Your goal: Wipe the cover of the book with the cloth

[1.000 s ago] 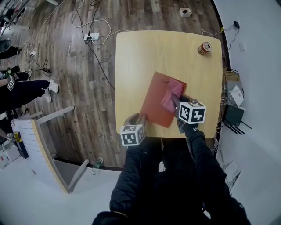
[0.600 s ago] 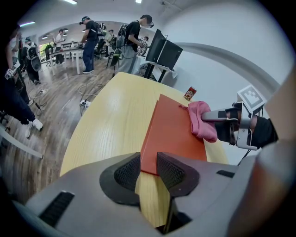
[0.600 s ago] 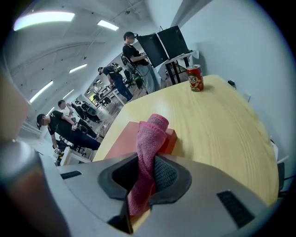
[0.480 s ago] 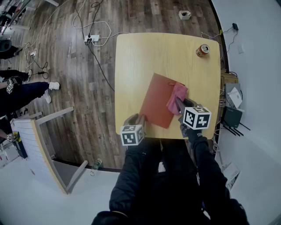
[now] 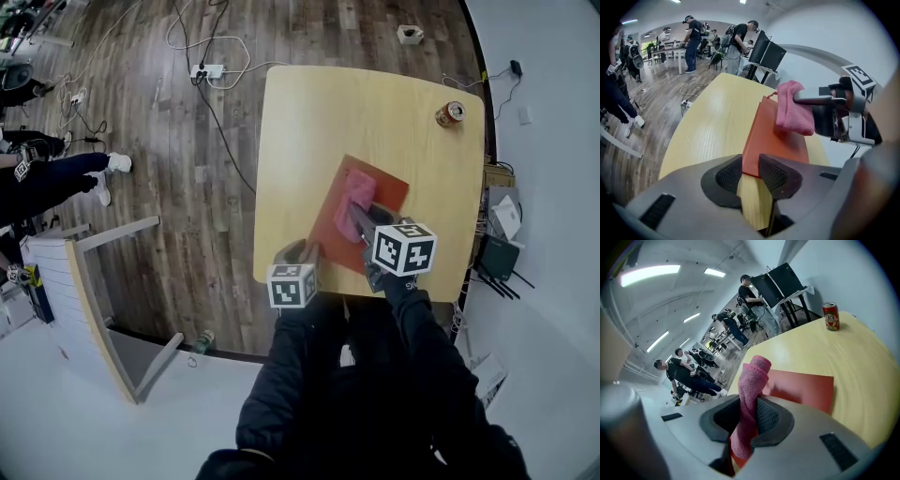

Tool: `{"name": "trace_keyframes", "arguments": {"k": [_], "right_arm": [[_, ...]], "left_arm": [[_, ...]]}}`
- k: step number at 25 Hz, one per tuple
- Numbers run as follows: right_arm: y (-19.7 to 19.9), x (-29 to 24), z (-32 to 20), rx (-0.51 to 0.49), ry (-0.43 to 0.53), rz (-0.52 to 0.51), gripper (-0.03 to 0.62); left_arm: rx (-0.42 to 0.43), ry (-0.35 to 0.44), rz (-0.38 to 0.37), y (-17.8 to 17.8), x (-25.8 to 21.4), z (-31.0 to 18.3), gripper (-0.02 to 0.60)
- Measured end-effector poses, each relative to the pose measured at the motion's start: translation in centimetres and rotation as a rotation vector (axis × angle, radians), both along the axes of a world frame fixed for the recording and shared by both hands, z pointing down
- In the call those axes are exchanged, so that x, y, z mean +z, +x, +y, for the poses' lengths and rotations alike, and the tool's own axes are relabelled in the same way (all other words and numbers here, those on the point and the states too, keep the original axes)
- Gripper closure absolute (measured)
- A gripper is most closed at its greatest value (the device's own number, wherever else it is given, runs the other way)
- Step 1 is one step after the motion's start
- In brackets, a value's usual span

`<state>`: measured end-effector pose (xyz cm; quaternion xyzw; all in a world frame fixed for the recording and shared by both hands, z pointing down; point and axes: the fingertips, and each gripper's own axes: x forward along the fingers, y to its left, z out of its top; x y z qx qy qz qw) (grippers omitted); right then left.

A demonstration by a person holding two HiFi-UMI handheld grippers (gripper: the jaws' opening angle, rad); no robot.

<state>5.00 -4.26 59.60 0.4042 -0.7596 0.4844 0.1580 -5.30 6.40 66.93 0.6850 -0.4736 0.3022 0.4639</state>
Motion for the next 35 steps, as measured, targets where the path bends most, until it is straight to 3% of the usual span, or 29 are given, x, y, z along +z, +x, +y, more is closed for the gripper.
{"name": "trace_keyframes", "arguments": {"k": [14,35], "right_arm": [[-5.3,3.5,0.2,-0.04,-0.084,-0.016,0.517],[-0.4,5.3,2.1,-0.006,-0.129,0.059,0.516]], "left_arm": [[0.004,-0.008,0.021,-0.2,0.1,0.1,0.448],[0.008,-0.006,0.013,-0.4,0.0,-0.1,0.448]]}}
